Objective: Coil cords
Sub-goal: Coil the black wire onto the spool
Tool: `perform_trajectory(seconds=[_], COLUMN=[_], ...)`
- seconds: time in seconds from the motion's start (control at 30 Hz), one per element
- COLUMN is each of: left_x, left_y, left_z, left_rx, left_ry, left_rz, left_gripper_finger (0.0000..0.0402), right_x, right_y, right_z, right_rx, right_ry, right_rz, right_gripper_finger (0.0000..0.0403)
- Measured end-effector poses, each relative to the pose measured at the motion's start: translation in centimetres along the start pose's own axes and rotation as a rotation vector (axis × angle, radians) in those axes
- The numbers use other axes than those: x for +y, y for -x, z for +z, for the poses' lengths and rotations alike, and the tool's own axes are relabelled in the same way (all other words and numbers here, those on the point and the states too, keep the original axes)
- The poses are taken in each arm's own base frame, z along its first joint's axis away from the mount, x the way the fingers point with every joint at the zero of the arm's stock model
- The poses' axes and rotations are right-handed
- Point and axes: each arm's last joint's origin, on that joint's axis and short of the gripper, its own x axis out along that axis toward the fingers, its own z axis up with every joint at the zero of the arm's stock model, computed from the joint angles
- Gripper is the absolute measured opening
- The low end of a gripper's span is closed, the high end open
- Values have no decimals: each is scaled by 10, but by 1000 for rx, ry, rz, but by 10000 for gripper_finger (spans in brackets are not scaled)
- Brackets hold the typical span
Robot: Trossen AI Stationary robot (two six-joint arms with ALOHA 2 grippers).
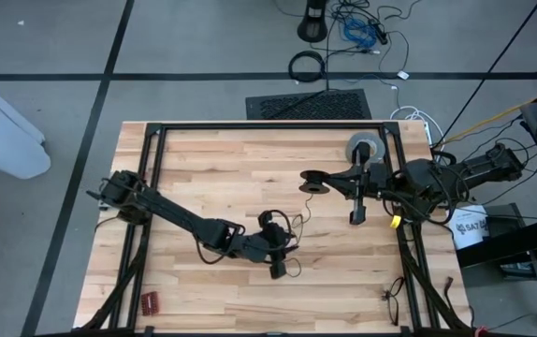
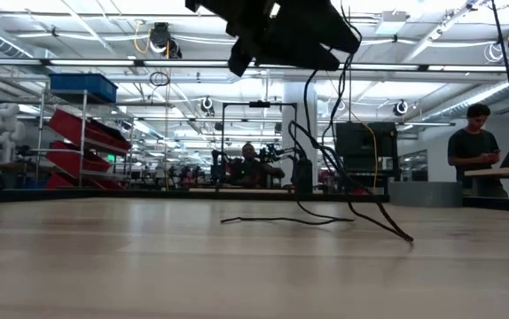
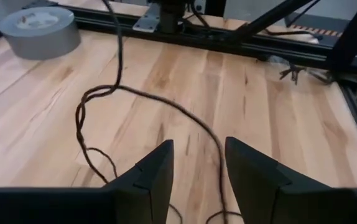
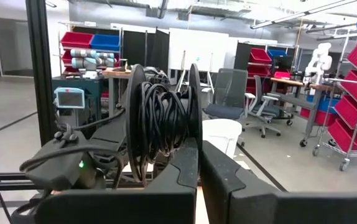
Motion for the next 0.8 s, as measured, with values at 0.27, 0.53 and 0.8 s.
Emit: perform_trajectory(seconds=[0.27, 0.53, 0.8], left_x=[0, 14, 36], left_y=[2, 14, 60], left_z=[-1, -14, -25], left_rx=[-6, 175, 457], left_ry=[-68, -196, -219], left_rz=[61, 221, 428], left_gripper_finger=[49, 10, 4], right_x=[0, 0, 3], right_y=[0, 2, 14], right_z=[0, 4, 12], right_rx=[0, -31, -70], right_ry=[13, -1, 0], right_rz=[0, 17, 69], right_gripper_finger=[0, 0, 0])
